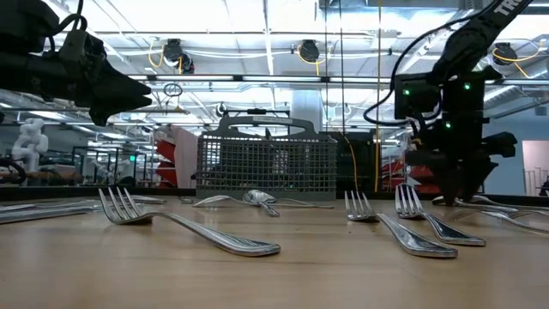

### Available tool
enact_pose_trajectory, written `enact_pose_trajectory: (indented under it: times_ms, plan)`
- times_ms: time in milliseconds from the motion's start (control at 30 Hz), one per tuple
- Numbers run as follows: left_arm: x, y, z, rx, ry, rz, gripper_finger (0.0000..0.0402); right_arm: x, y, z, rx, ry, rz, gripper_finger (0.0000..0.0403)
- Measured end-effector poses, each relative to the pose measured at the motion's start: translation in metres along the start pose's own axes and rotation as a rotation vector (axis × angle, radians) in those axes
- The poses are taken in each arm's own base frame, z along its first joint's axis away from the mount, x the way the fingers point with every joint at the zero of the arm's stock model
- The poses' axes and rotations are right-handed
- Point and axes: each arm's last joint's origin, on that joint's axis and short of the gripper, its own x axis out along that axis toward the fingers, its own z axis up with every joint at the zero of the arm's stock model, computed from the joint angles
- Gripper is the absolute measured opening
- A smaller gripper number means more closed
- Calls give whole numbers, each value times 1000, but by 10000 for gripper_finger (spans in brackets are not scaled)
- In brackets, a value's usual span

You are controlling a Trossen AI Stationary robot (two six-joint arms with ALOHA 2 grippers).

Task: Sort silverware
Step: Put the silver spoon into the gray utensil holder

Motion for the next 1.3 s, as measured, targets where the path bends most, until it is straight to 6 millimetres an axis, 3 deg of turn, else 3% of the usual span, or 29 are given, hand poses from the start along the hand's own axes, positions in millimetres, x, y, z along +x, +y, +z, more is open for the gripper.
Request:
enact_pose_trajectory:
  times_ms: [267, 567, 1000, 1133, 1300]
  plan:
    - [0, 0, 0, -1, -7, -1, 164, 2, 0, 0, -10, -8, 13, 146]
    - [0, 0, 1, -2, -11, -3, 164, 2, 0, 0, -22, -11, 5, 11]
    - [0, 0, 1, -3, -13, -3, 164, -6, 7, 9, -7, -134, 89, 2]
    - [0, 0, 1, -3, -13, -3, 164, -22, 11, 20, 18, -253, 101, 1]
    - [0, 0, 1, -5, -13, -3, 164, -52, 23, 40, 29, -497, 239, 1]
